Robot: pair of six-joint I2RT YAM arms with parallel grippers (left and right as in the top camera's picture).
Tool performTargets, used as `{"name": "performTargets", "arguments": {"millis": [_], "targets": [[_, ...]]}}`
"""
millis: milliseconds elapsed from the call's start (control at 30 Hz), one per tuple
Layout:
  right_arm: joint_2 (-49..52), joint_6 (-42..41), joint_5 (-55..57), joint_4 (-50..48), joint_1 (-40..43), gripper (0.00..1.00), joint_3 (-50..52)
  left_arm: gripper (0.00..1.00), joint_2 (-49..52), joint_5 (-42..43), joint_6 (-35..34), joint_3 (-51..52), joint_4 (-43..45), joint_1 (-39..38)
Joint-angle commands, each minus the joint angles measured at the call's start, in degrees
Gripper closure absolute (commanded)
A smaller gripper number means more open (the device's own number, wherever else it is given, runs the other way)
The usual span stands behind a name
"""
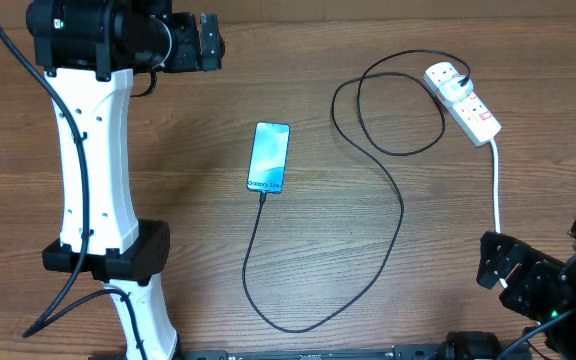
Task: Plug charger to phone and switch on socket
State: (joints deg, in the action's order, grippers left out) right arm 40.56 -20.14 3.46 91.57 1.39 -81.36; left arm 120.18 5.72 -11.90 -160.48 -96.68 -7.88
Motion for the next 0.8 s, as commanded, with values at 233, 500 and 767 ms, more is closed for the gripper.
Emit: {"name": "performTargets", "arguments": {"millis": [233,500,767], "targets": [[0.02,0.48,0.94,0.13,-0.31,0.0,0.11,0.0,0.46,-0.37,-0.52,0.26,-0.11,-0.39],[-0.39,0.72,1.6,-1.86,-1.64,0.0,0.22,0.0,0.46,-0.37,-0.52,0.26,-0.11,-0.39],[-5.03,4.83,-0.63,-16.74,-4.83,0.0,6.58,0.0,0.46,-0.35,-0.52,0.26,-0.11,-0.39]]}}
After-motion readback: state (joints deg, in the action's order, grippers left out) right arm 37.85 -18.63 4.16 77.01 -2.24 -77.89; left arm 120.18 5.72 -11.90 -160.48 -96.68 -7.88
